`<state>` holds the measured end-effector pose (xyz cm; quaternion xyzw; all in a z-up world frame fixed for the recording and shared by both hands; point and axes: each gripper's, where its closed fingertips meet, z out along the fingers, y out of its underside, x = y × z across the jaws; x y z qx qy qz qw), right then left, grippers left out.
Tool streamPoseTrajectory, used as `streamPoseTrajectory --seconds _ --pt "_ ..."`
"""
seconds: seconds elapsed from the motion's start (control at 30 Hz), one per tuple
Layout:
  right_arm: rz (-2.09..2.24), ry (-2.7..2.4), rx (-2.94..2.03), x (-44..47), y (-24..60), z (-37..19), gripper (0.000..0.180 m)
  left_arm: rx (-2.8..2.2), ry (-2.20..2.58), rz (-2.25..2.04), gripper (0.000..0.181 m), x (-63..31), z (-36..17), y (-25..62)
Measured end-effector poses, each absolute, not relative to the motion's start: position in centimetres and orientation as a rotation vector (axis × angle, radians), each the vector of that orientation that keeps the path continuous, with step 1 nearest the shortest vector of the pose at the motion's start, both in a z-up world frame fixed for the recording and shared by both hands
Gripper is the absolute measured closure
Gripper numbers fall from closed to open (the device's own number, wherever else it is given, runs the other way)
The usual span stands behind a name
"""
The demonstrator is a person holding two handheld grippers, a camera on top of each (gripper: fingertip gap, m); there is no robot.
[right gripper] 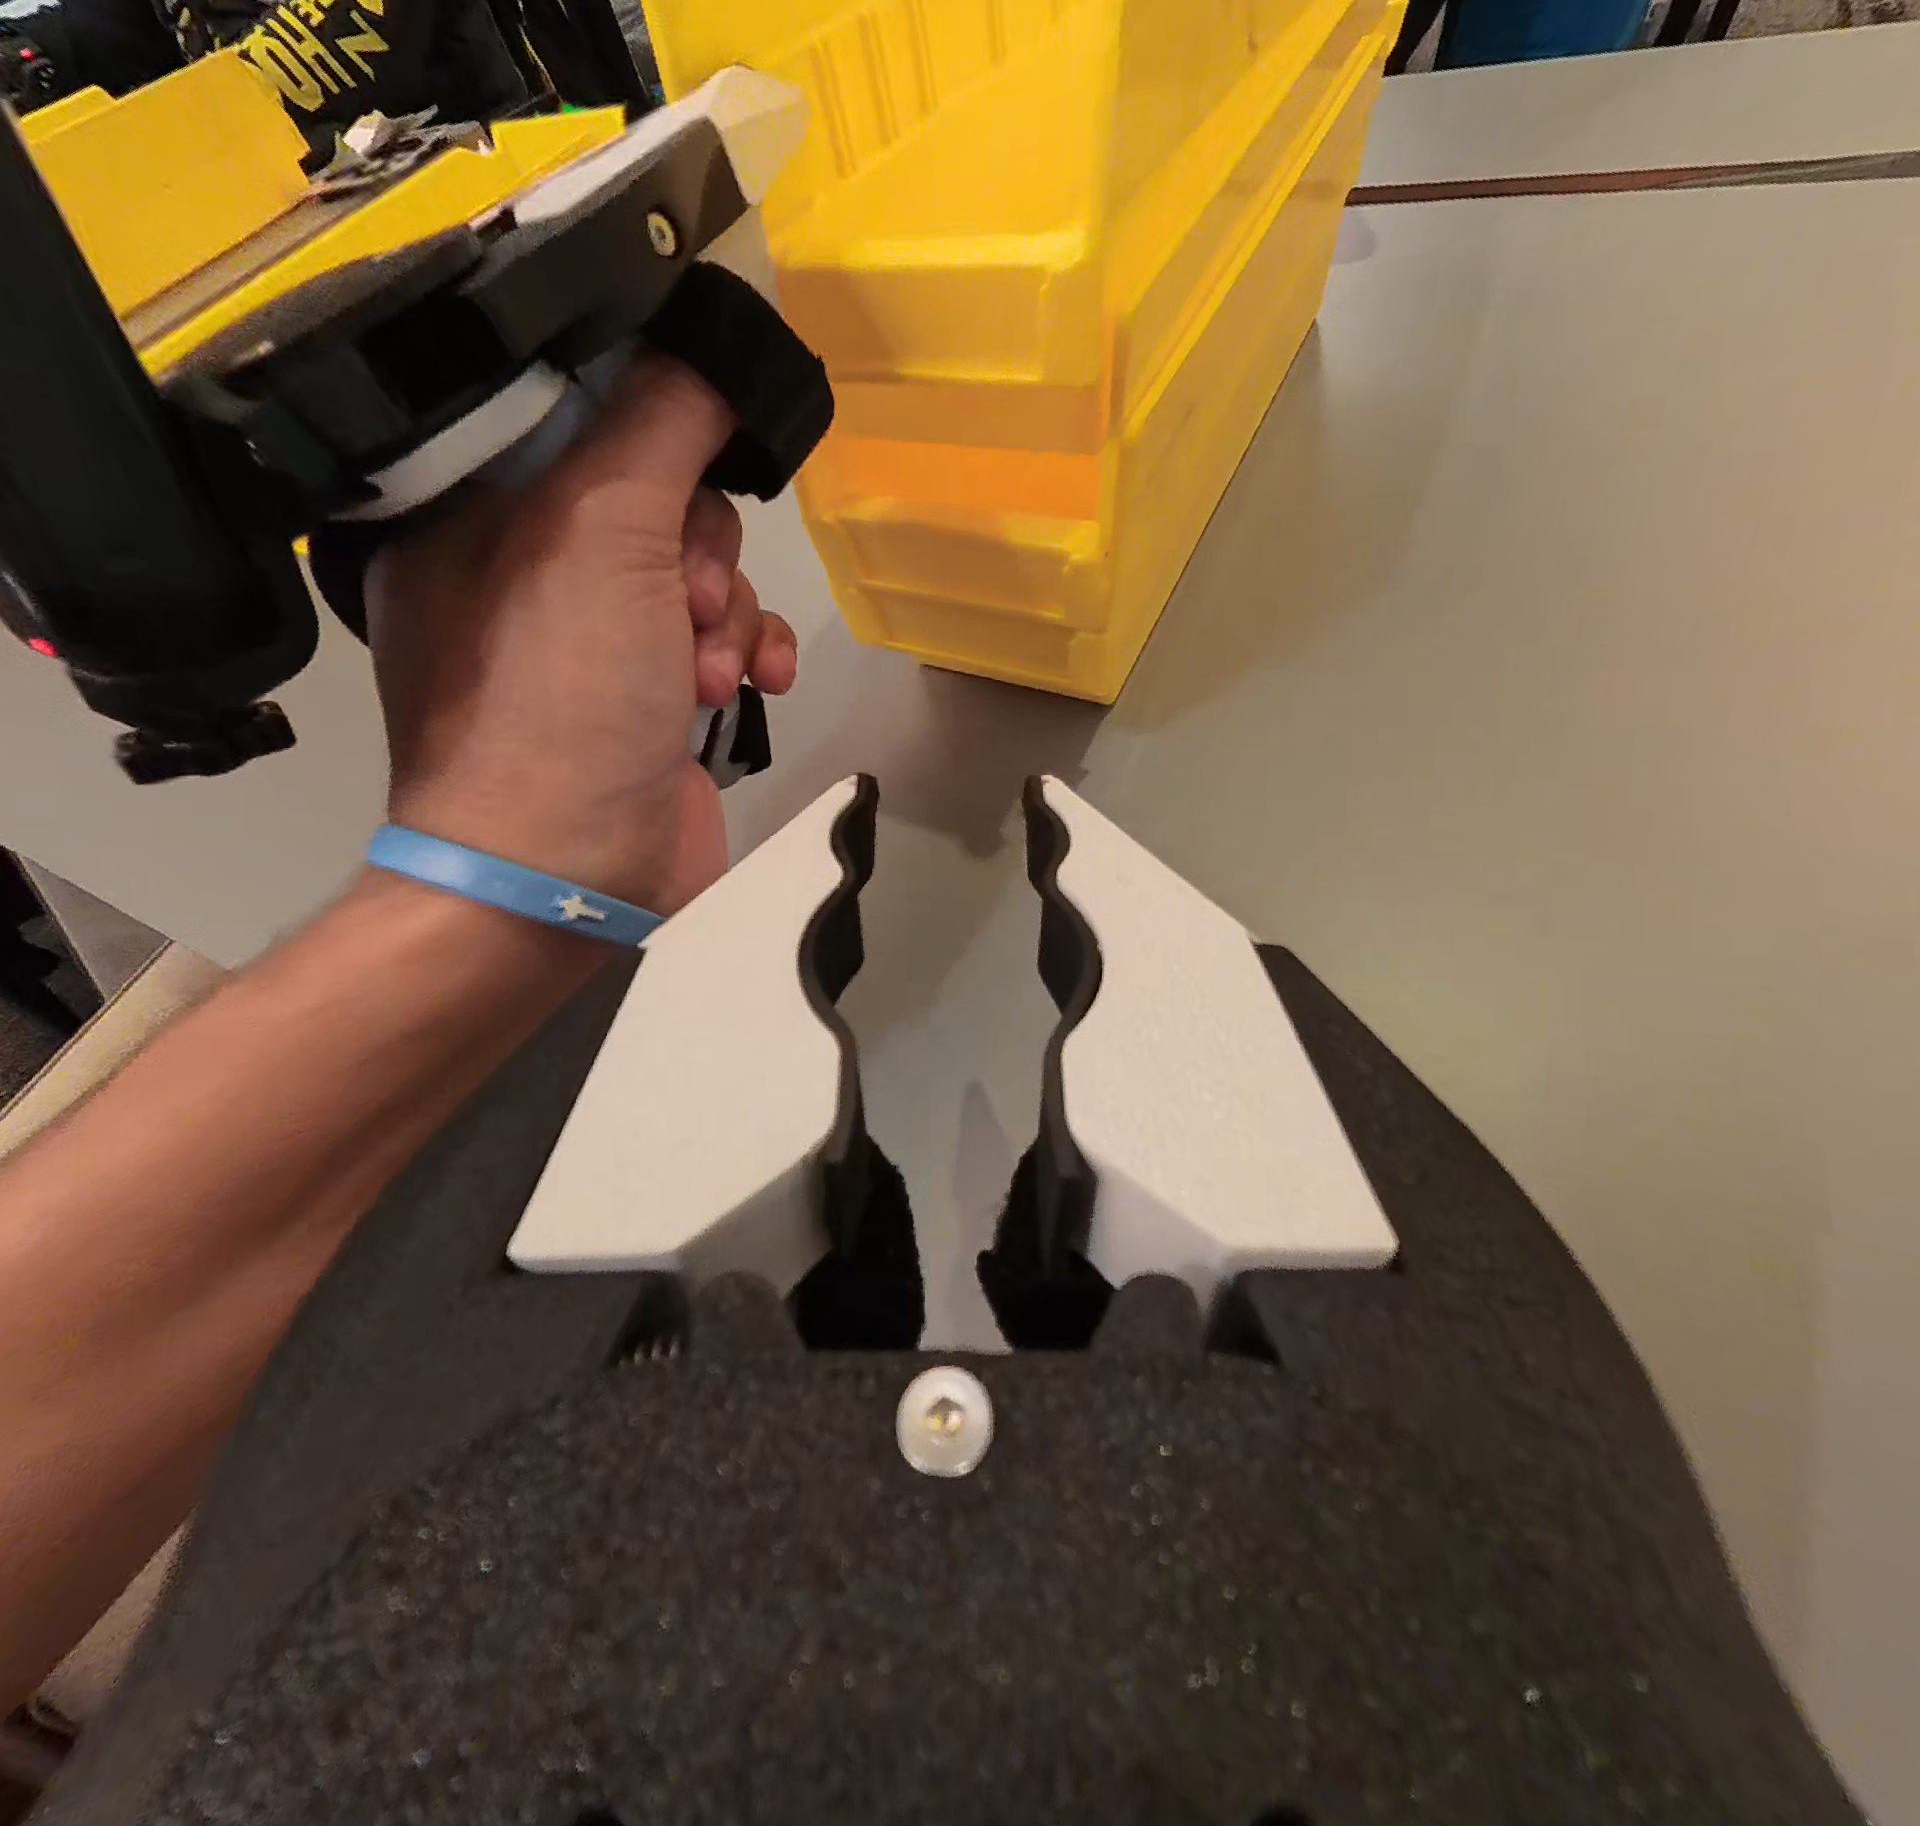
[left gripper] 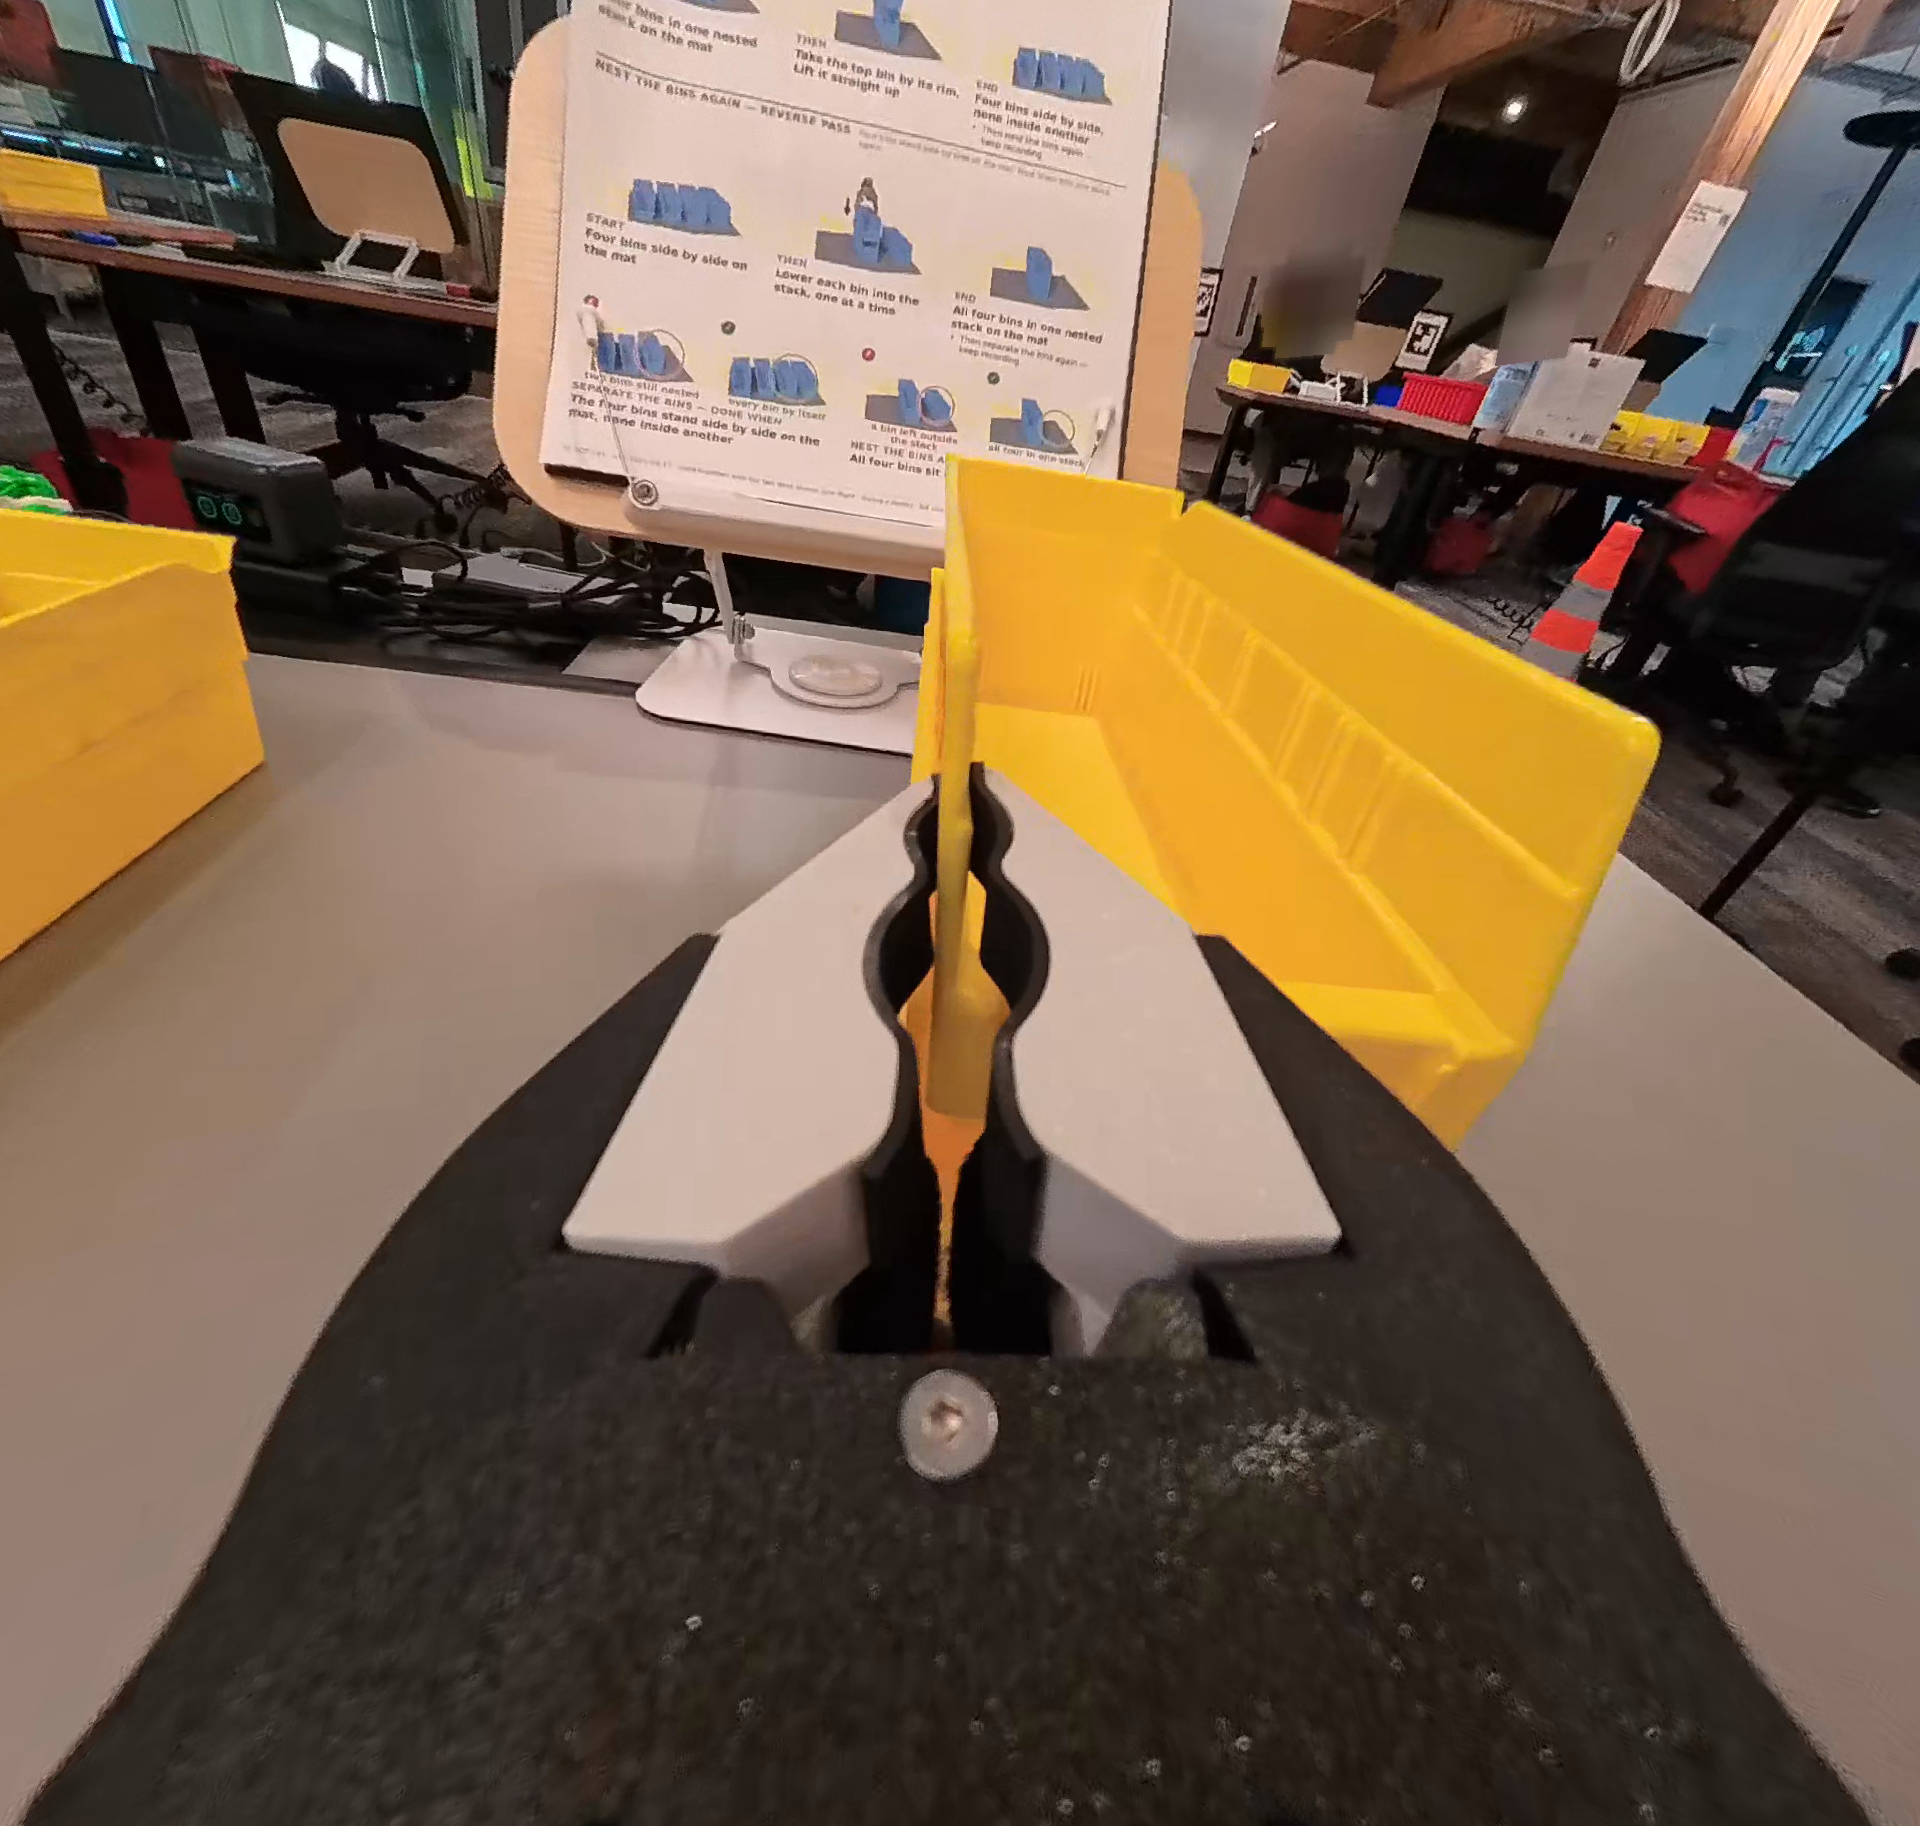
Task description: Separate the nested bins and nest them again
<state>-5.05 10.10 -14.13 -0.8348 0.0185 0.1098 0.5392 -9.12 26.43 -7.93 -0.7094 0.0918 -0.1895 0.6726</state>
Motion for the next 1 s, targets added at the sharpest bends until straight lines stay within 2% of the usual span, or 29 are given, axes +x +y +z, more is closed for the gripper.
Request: streamPoseTrajectory --seconds 0.2,1.0 --pt "0.269 0.03 -1.999 -5.5 10.2 -14.4 0.151 -1.596 0.235 -0.399 0.181 -9.1 -9.4 26.2" --pt "0.268 -0.003 -2.028 -6.0 10.1 -15.0 0.151 -1.522 0.216 -0.41 0.181 -8.7 -9.2 26.2"
